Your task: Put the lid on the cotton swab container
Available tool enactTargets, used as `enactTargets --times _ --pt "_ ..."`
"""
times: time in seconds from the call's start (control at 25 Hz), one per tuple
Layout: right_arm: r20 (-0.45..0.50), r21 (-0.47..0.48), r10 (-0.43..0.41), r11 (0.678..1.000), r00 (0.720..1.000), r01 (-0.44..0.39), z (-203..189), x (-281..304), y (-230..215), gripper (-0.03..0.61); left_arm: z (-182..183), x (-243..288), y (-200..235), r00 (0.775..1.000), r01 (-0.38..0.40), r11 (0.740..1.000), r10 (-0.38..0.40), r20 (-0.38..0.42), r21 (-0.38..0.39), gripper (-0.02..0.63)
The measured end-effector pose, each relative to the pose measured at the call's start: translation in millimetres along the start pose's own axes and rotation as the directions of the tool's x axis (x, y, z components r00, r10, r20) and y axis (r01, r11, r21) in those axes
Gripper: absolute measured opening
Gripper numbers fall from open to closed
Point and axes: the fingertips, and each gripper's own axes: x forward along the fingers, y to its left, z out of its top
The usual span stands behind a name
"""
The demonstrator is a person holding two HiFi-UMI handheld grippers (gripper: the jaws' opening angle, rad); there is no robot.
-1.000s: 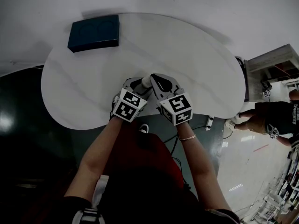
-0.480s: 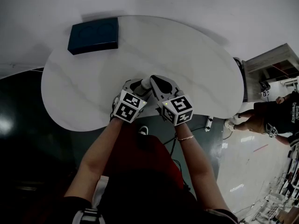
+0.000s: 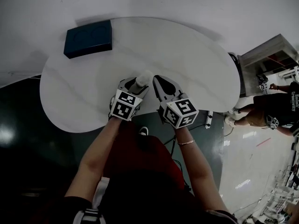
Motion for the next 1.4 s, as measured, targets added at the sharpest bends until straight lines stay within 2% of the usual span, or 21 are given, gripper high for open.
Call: enactTargets --times 0.16,0.64,0.92,1.04,1.2,1.4 --pt "0.012 0.007 -0.008 1.000 1.000 0.008 2 -14 1 0.017 -2 -6 -4 1.000 -0.008 0.999 0.008 0.001 -0.032 0.232" --pt "0.027 0.029 -0.026 0.999 0.999 0.025 -5 -46 9 0.017 -10 -47 -3 0.995 -0.092 0.987 0.097 0.032 -0.132 0.230" --pt "0.008 0.042 -0.064 0.997 0.998 0.064 -18 -53 19 0.017 -10 -62 -3 0.995 -0.084 0.990 0.090 0.047 -0.111 0.227" --pt "-0.001 0.058 -0.086 0.995 0.996 0.085 -23 -57 25 0.017 -8 -67 -7 0.996 -0.066 0.993 0.071 0.051 -0.102 0.203" --pt "-0.016 0.065 -0.127 0.990 0.992 0.128 -31 -60 31 0.017 -5 -76 -9 0.995 -0.038 0.993 0.047 0.083 -0.115 0.125" --pt "0.000 0.072 -0.165 0.984 0.986 0.165 -30 -64 43 0.017 -1 -91 -11 0.992 -0.012 0.993 0.027 0.122 -0.119 0.060"
